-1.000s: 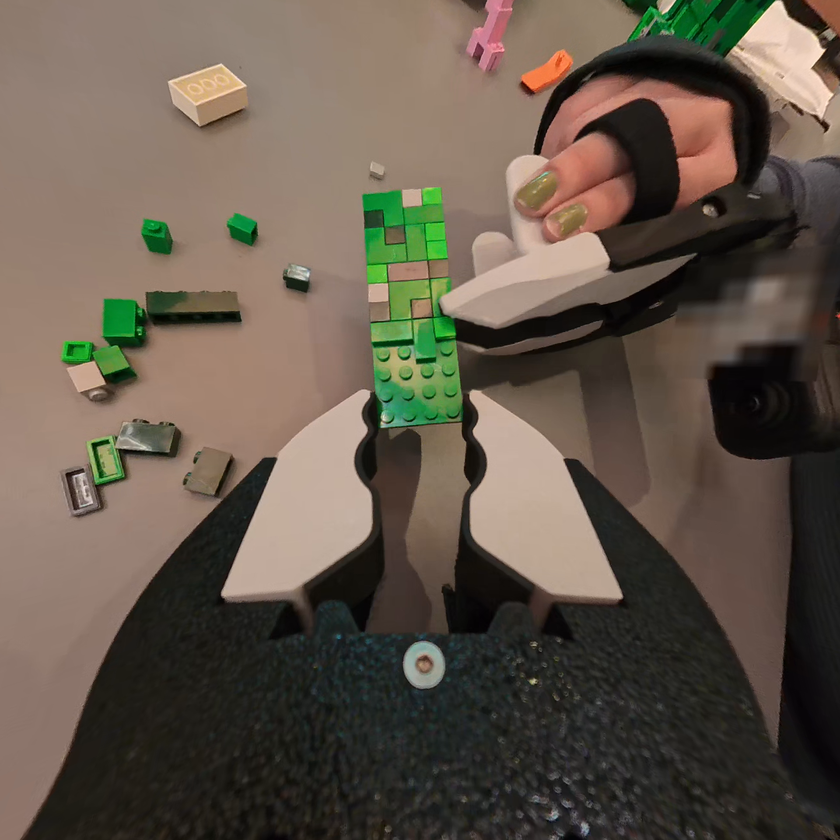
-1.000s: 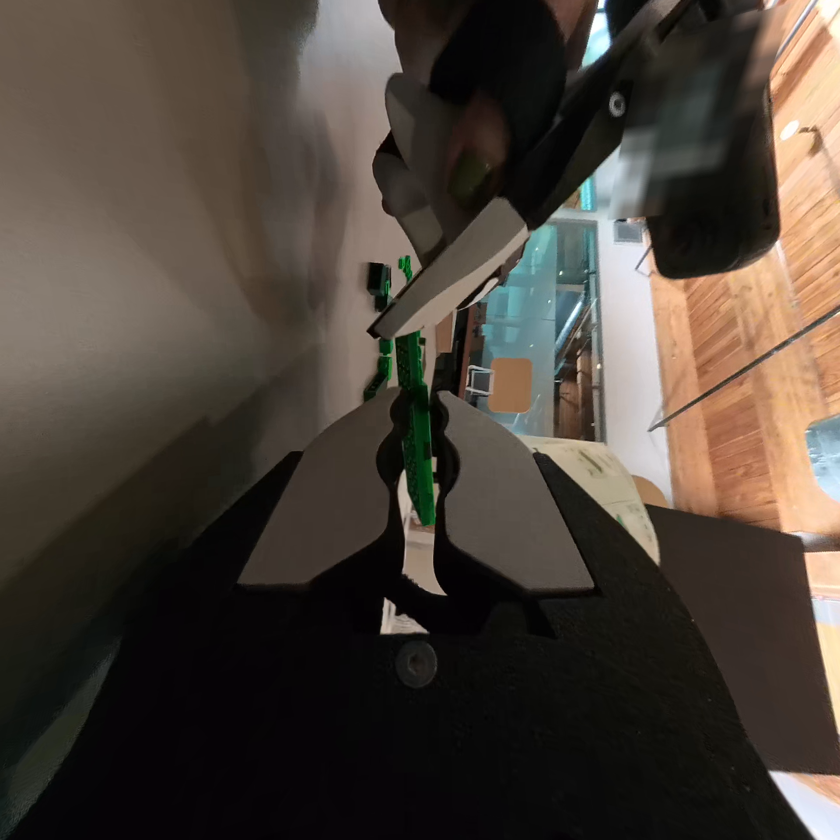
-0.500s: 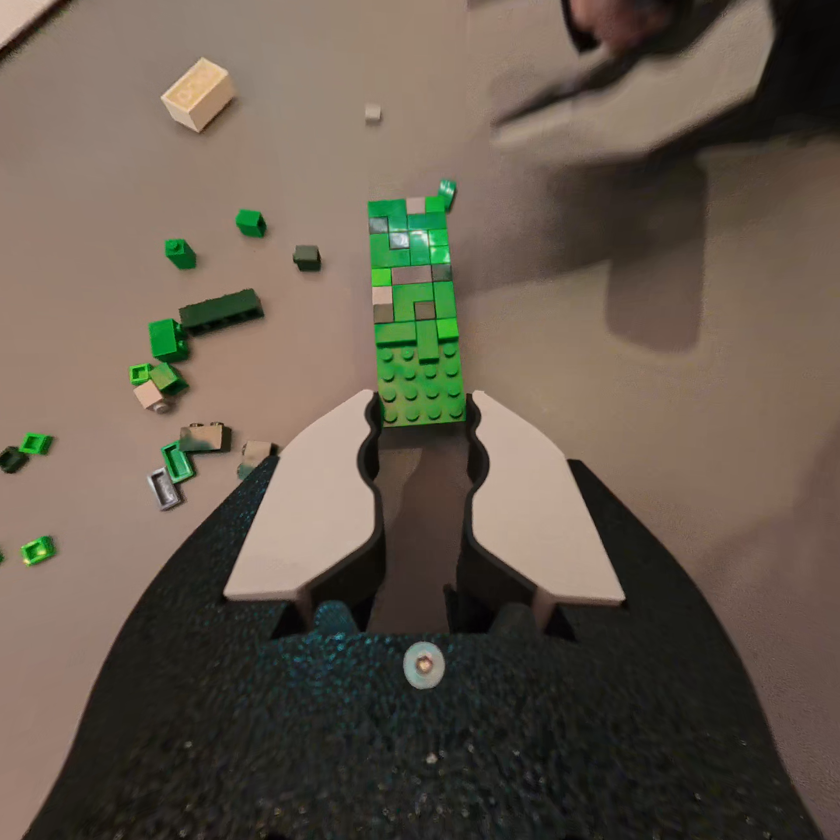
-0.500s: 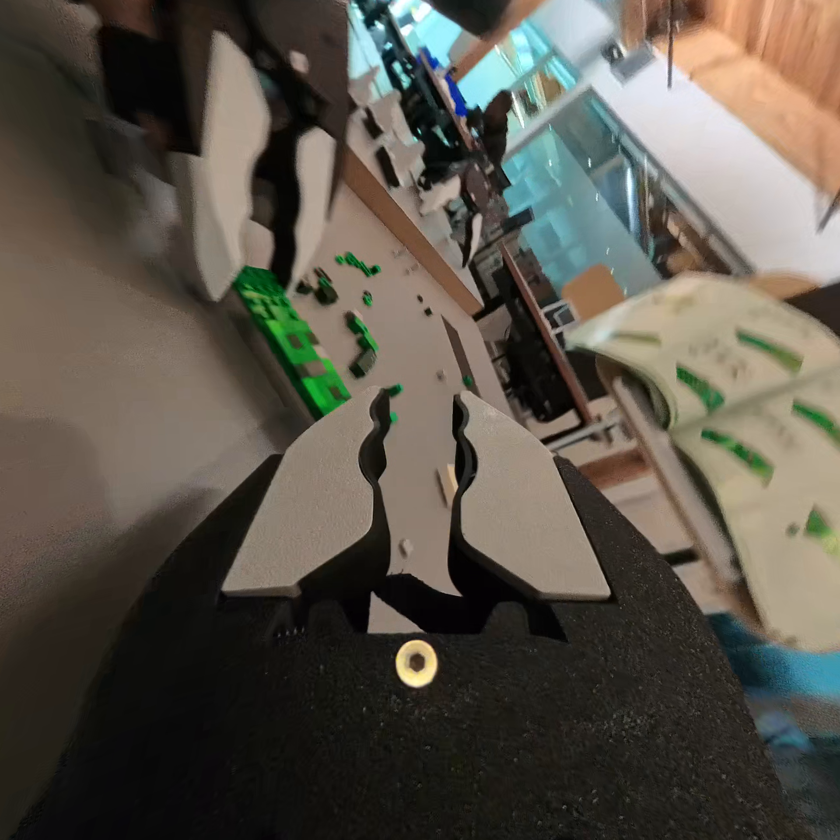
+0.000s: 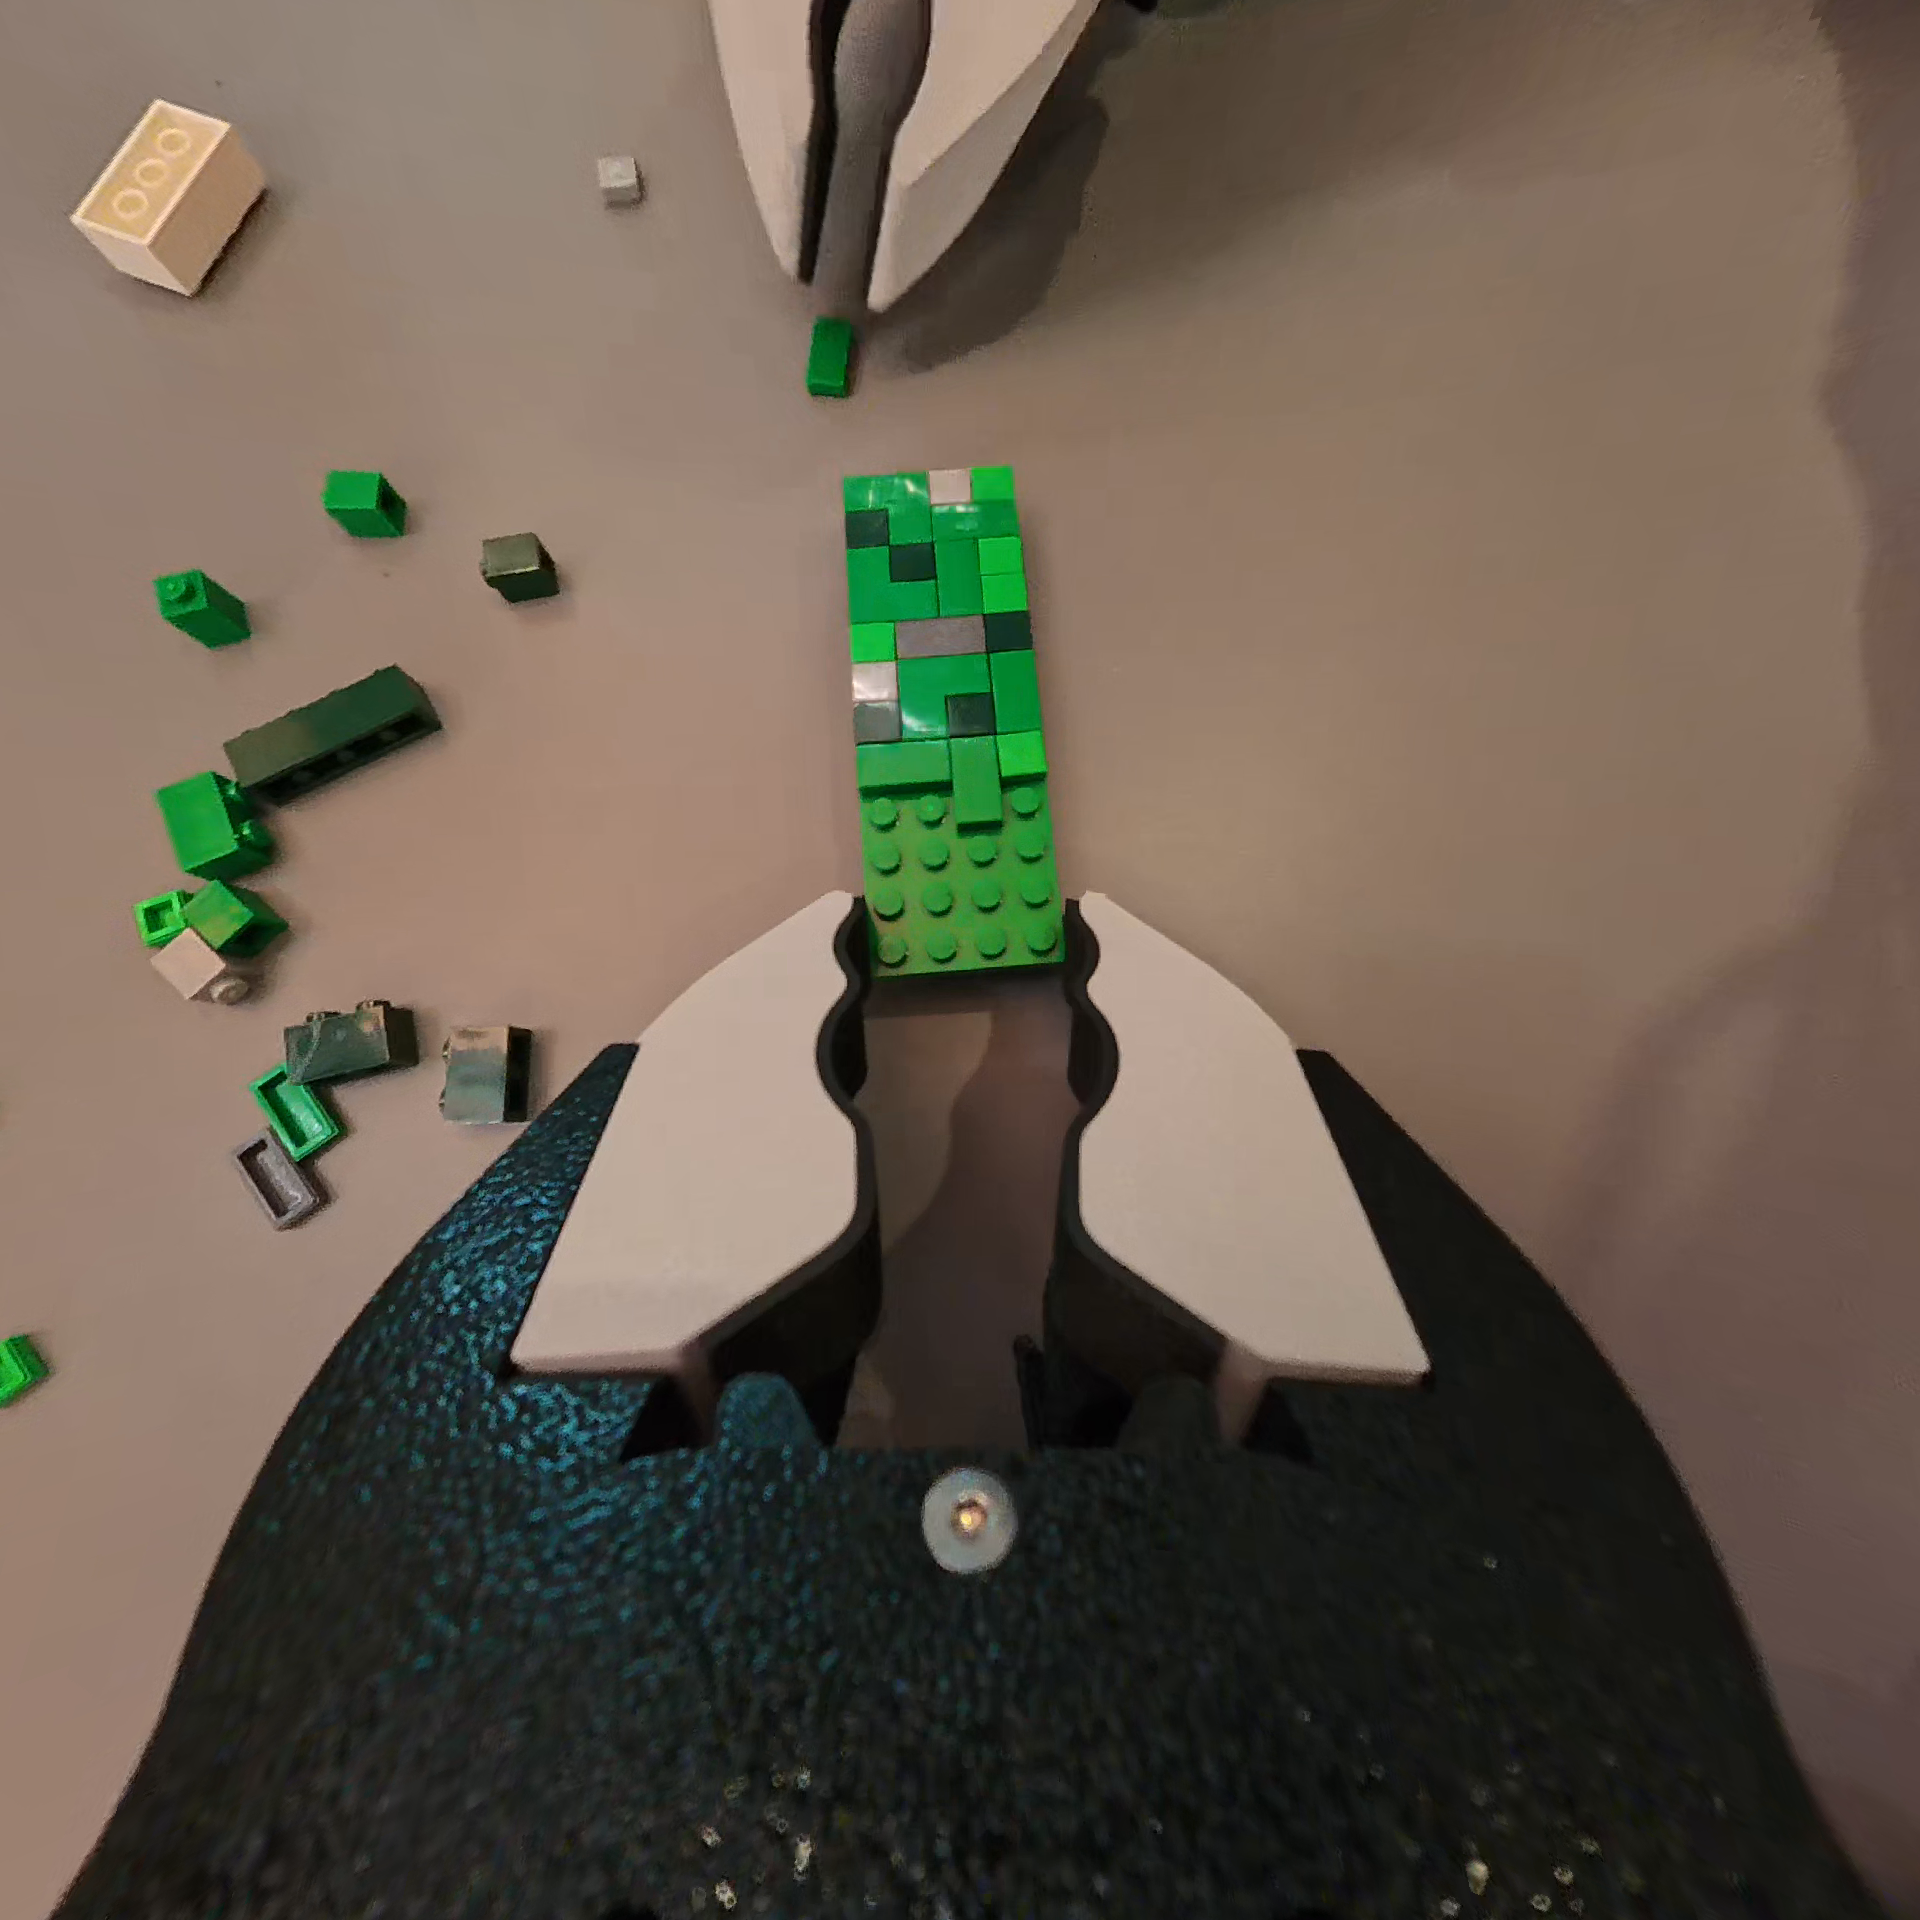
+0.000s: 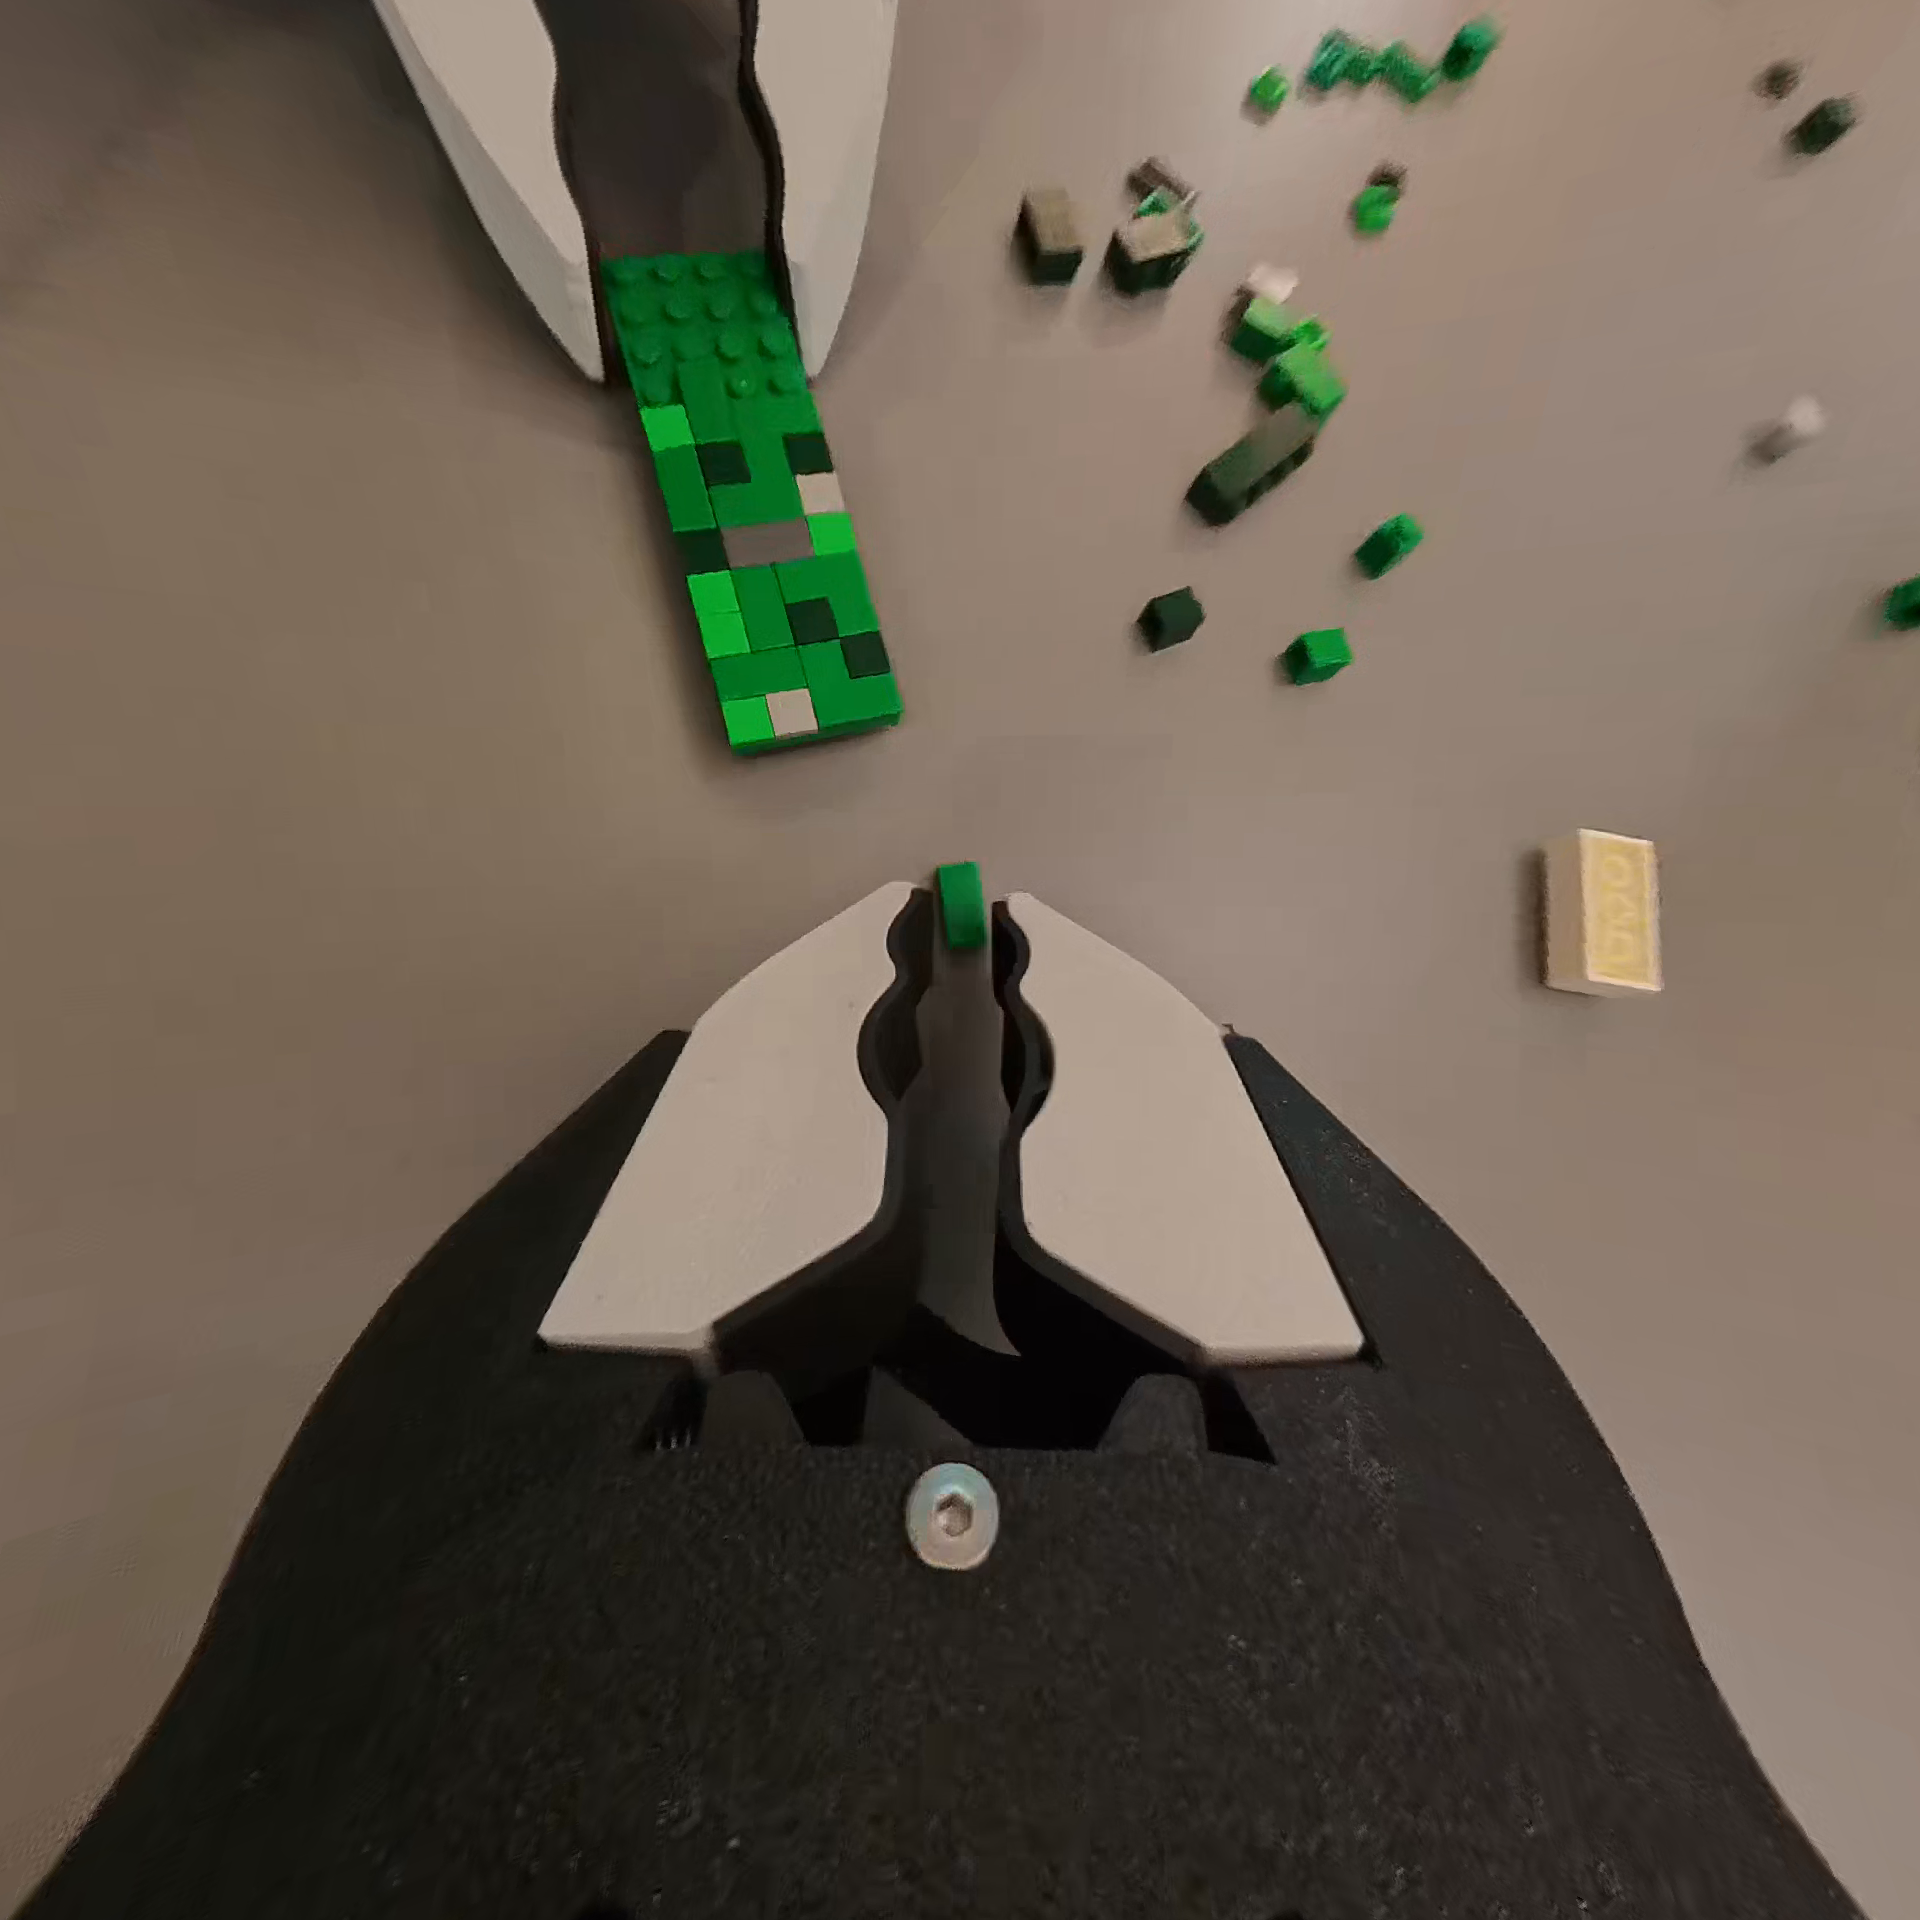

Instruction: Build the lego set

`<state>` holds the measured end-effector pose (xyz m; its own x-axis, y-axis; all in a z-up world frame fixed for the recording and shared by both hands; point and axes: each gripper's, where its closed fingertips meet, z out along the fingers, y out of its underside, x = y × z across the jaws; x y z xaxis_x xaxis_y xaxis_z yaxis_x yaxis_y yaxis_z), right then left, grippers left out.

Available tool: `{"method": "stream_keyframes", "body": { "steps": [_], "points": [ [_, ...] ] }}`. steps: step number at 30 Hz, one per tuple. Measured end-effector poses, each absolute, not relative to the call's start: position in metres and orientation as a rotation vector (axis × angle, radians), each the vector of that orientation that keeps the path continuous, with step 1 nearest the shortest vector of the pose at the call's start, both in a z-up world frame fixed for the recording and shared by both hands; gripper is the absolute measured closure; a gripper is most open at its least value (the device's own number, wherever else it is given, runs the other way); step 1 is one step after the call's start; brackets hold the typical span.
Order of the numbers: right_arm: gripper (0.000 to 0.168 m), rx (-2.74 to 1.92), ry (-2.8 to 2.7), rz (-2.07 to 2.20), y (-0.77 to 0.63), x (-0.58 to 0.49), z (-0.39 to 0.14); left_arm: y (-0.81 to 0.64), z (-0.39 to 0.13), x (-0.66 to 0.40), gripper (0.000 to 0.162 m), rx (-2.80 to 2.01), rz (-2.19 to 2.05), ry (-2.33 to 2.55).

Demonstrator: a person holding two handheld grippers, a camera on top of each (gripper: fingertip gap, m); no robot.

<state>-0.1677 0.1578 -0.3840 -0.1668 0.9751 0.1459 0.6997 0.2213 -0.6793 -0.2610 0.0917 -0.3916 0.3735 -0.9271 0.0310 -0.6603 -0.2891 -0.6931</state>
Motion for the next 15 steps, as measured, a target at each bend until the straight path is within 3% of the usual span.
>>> {"method": "stream_keyframes", "body": {
  "steps": [15],
  "points": [
    [0.161, -1.54, -2.061, 0.575, 0.158, -0.174, -0.381, 0.096, -0.392, -0.256, 0.127, -2.025, -0.582, 1.345]
  ]
}}
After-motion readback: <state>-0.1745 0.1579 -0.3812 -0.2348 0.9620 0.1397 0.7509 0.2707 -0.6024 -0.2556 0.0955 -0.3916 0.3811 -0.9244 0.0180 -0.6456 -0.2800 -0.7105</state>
